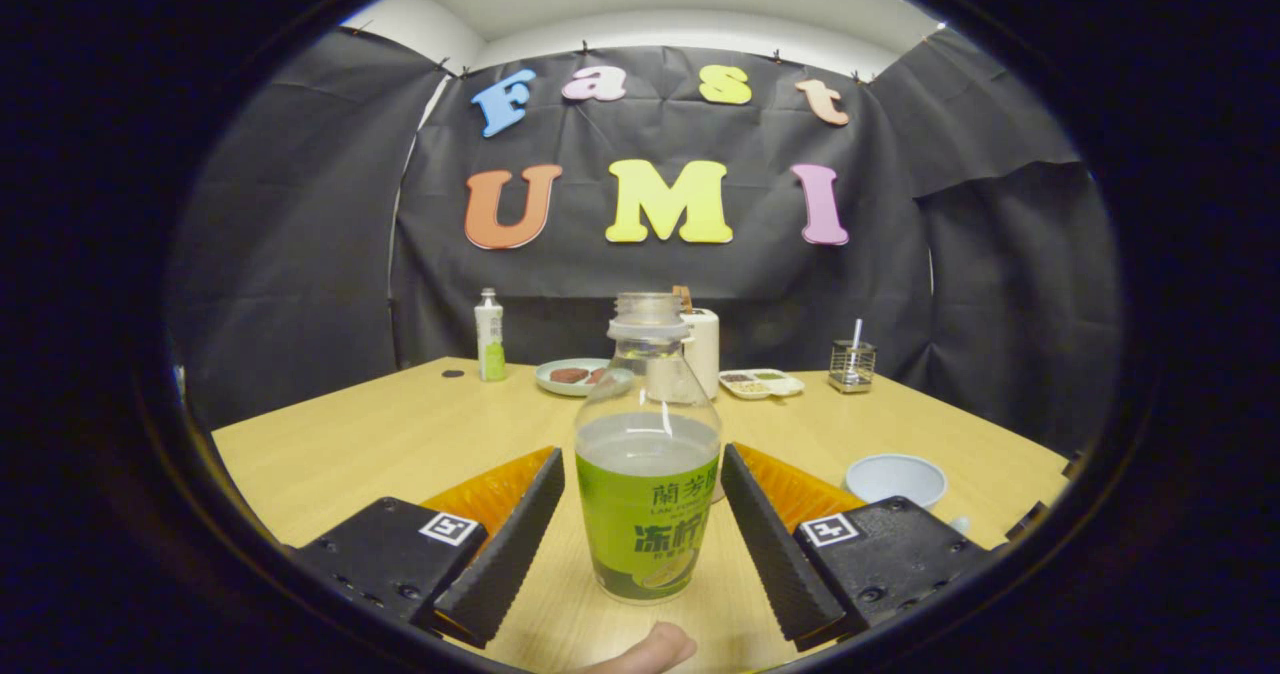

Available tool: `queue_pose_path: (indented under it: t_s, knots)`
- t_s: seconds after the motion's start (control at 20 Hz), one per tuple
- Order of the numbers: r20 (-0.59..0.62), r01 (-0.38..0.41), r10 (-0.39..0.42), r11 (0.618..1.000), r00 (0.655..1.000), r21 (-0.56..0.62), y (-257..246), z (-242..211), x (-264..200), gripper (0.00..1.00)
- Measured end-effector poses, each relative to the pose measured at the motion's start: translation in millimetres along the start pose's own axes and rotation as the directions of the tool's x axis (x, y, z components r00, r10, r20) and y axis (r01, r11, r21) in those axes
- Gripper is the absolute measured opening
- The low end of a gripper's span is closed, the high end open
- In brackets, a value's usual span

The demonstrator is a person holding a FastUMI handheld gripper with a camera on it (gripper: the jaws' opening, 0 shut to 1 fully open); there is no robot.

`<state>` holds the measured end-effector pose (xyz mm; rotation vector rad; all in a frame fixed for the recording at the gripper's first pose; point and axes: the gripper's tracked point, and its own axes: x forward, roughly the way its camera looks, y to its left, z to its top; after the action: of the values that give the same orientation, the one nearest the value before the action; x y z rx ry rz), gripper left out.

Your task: Take the bottle from table, then pour the juice into the cup, finally place the bottle on the coaster

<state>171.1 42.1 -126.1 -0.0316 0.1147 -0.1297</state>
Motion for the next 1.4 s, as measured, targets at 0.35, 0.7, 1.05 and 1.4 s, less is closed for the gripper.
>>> queue_pose_path:
  t_s: [0.35, 0.7, 1.05, 1.4]
  knots:
    - [-0.013, 0.015, -0.015, 1.0, 1.0, -0.009, 3, 1, 3, 0.85]
    - [-0.047, -0.009, 0.011, 0.999, 0.999, 0.042, 0, 6, -12, 0.76]
    - [-0.074, -0.061, 0.072, 0.988, 0.995, 0.141, 13, 23, -18, 0.76]
    - [-0.096, -0.094, 0.126, 0.954, 0.987, 0.283, 18, 42, -20, 0.76]
